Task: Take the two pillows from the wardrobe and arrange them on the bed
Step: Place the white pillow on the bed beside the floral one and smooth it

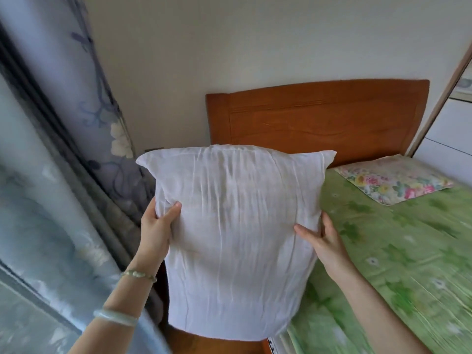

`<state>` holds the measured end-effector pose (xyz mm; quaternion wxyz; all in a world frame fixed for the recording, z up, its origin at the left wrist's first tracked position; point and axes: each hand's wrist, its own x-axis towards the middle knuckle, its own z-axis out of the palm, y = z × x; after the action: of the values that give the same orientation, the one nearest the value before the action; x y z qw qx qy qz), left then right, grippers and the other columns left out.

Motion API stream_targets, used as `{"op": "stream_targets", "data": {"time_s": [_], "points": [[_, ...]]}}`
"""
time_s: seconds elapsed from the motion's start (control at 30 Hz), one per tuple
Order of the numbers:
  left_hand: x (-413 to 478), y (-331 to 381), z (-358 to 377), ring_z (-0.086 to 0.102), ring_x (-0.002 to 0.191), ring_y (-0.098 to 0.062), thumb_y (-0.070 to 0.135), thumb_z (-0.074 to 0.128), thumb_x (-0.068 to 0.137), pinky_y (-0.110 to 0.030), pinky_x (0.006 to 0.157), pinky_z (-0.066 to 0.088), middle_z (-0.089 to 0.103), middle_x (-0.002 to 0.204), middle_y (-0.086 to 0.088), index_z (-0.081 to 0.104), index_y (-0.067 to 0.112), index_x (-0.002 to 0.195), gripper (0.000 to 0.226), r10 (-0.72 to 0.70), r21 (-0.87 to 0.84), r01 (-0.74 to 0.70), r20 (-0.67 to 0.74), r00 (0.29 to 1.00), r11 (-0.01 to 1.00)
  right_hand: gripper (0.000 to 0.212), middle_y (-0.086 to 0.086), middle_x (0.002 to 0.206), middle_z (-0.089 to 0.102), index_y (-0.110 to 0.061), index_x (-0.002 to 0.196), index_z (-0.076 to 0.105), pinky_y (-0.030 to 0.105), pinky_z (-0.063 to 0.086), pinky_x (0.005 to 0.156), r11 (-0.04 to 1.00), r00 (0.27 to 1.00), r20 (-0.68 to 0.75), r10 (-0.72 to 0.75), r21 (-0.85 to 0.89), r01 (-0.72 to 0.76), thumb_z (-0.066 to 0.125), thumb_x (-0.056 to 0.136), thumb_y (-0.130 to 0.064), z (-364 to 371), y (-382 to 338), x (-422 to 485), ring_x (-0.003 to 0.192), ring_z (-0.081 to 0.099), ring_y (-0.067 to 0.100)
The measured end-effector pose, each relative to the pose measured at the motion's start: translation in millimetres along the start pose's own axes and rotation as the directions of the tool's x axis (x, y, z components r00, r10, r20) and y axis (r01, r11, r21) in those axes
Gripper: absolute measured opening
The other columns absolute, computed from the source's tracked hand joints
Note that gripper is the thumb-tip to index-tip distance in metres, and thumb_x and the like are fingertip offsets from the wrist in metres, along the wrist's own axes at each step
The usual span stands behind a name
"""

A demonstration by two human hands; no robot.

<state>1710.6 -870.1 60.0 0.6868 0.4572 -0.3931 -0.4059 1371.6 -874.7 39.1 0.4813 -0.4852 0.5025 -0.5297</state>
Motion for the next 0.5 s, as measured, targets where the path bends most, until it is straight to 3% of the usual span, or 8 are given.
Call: {"op": "stream_targets", "data": {"time_s": [0.1, 0.2, 0.3, 0.4, 0.5], "points": [[62.6, -6.1, 27.9, 0.067, 0.108, -0.023, 0.005, 0.059, 0.094, -0.036, 0.089, 0.055, 0.072, 0.115, -0.004, 0.063, 0.020, 0.119, 0.030, -0.002, 0.015, 0.001, 0.061, 0.998, 1.000, 0.081, -0.007, 0.127, 0.062, -0.025, 0.133, 0.049, 0.036, 0.050, 0.095, 1.000, 1.000, -0.030, -0.011, 0.026, 0.011, 0.081, 0.060, -0.038, 2.5, -6.1, 58.3, 0.113, 0.061, 0.010], [123.6, -10.9, 55.8, 0.067, 0.109, -0.022, 0.007, 0.059, 0.094, -0.035, 0.088, 0.056, 0.071, 0.118, -0.003, 0.062, 0.021, 0.122, 0.031, 0.013, 0.006, -0.013, 0.113, 0.994, 1.000, 0.062, -0.010, 0.121, 0.066, -0.032, 0.122, 0.055, 0.023, 0.053, 0.083, 0.998, 0.997, -0.065, -0.050, 0.043, 0.053, 0.080, 0.065, -0.031, 2.5, -17.0, 112.6, 0.107, 0.064, 0.006], [176.2, -19.7, 79.5, 0.067, 0.109, -0.021, 0.008, 0.060, 0.093, -0.030, 0.083, 0.056, 0.070, 0.120, -0.004, 0.060, 0.017, 0.127, 0.035, 0.023, -0.015, -0.021, 0.150, 0.988, 1.000, 0.053, -0.009, 0.118, 0.068, -0.028, 0.122, 0.056, 0.015, 0.053, 0.073, 0.994, 0.992, -0.100, -0.082, 0.065, 0.089, 0.077, 0.075, -0.015, 0.8, -26.1, 157.0, 0.105, 0.065, 0.006], [222.6, -33.1, 104.7, 0.068, 0.106, -0.018, 0.005, 0.059, 0.093, -0.024, 0.077, 0.056, 0.072, 0.114, 0.000, 0.064, 0.022, 0.120, 0.032, 0.019, -0.048, -0.011, 0.178, 0.984, 0.999, 0.051, -0.010, 0.116, 0.068, -0.029, 0.121, 0.056, 0.015, 0.053, 0.073, 0.993, 0.982, -0.155, -0.109, 0.037, 0.116, 0.076, 0.077, -0.012, -3.7, -32.8, 191.1, 0.105, 0.066, 0.007], [266.4, -46.6, 131.9, 0.068, 0.107, -0.021, 0.006, 0.060, 0.092, -0.025, 0.077, 0.057, 0.073, 0.112, 0.002, 0.067, 0.027, 0.112, 0.030, -0.005, -0.066, 0.020, 0.222, 0.975, 0.998, 0.053, -0.010, 0.118, 0.068, -0.029, 0.123, 0.055, 0.026, 0.055, 0.083, 0.989, 0.967, -0.210, -0.143, 0.000, 0.146, 0.076, 0.077, -0.011, -10.6, -36.9, 221.5, 0.107, 0.065, 0.010]]}}
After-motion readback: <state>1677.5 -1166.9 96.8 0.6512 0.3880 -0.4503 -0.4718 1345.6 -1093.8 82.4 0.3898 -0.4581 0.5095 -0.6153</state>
